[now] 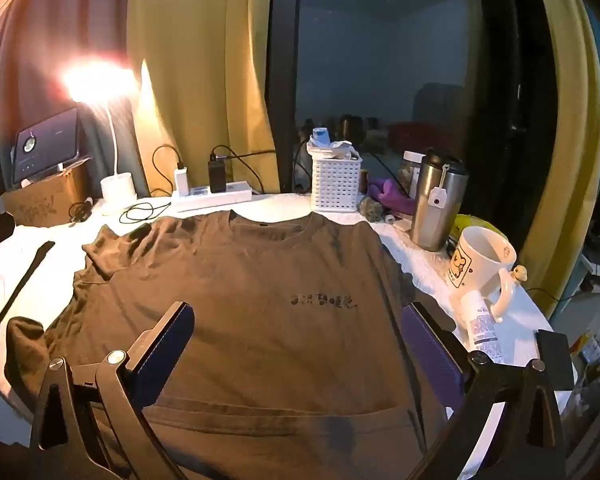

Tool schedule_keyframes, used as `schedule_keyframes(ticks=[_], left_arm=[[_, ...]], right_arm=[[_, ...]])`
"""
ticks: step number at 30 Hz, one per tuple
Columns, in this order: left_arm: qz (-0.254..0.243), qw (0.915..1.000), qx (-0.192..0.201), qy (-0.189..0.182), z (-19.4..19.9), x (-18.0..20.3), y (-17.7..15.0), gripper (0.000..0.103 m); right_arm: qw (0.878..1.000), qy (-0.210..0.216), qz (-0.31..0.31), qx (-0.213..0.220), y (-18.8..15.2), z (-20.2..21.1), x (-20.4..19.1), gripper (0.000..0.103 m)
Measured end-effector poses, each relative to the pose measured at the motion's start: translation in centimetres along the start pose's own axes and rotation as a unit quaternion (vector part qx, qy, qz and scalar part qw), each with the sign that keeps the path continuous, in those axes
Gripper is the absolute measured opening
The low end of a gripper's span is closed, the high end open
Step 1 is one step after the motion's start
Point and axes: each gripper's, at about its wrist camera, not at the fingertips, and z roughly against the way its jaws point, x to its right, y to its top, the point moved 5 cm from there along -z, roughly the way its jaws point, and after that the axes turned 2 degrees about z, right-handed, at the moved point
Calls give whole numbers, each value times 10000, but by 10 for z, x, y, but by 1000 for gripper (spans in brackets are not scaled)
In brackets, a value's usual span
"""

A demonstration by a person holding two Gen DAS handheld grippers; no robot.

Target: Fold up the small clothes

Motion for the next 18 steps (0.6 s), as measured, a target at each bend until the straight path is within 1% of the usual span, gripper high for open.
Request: schedule_keyframes(ticks=[1,2,3,5,7,10,12,13,18], left_arm=[[-10,10000,-16,-7,1,-1,0,101],[-100,9999,-115,30,-4,0,-1,101],[-207,9997,-95,89,-3,4,0,101],[-144,9996,-193,144,-8,2,1,101],[-197,9993,-236,222,-15,5,-1,101],[-143,9996,-157,185,-15,6,-6,101],[-114,9997,-167,157,-16,6,-6,101],[-108,9996,-182,159,-17,5,-6,101],[-105,9995,-197,211,-19,6,-3,101]], right_arm=[[10000,-3,-9,1,1,0,0,103],[10000,49,-57,-6,1,-1,1,103],[10000,42,-57,-12,1,-1,1,103],[10000,40,-56,-10,2,-3,4,103],[9999,50,-97,-15,2,-8,12,103],[10000,26,-72,-6,1,-12,17,103],[10000,-15,-43,10,0,-12,13,103],[10000,-1,-85,-27,3,-13,19,103],[9999,4,-106,-51,6,-17,19,103]])
